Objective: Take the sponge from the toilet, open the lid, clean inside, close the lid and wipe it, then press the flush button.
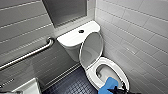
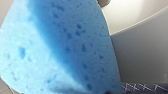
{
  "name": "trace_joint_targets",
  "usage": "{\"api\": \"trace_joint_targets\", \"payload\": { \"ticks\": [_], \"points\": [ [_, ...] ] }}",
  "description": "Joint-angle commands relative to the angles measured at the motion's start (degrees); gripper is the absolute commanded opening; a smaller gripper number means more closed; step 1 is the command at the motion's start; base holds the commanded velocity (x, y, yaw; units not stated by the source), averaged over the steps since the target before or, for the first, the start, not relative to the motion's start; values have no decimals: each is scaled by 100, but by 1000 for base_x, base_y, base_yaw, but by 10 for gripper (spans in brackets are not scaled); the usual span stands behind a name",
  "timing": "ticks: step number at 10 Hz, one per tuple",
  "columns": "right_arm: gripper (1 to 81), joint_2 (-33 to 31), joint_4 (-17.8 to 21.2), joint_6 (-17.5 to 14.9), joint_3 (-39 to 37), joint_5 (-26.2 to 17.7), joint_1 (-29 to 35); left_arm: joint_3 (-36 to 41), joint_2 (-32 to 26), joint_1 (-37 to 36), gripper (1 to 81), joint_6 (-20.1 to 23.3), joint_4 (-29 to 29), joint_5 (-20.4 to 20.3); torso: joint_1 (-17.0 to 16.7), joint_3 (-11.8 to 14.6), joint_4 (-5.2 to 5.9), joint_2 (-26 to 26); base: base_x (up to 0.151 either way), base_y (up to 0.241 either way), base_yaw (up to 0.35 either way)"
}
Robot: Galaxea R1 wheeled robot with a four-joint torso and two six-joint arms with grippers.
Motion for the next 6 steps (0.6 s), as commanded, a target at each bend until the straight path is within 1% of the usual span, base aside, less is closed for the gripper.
{"api": "trace_joint_targets", "payload": {
  "ticks": [1,6],
  "points": [
    [10,-899,17,24,581,-273,119,184,6,108,811,20,-3,559,0,0,0,0,0,0,0],
    [10,-1980,17,24,1468,-185,-75,184,6,108,811,29,15,559,0,0,0,0,0,0,0]
  ]
}}
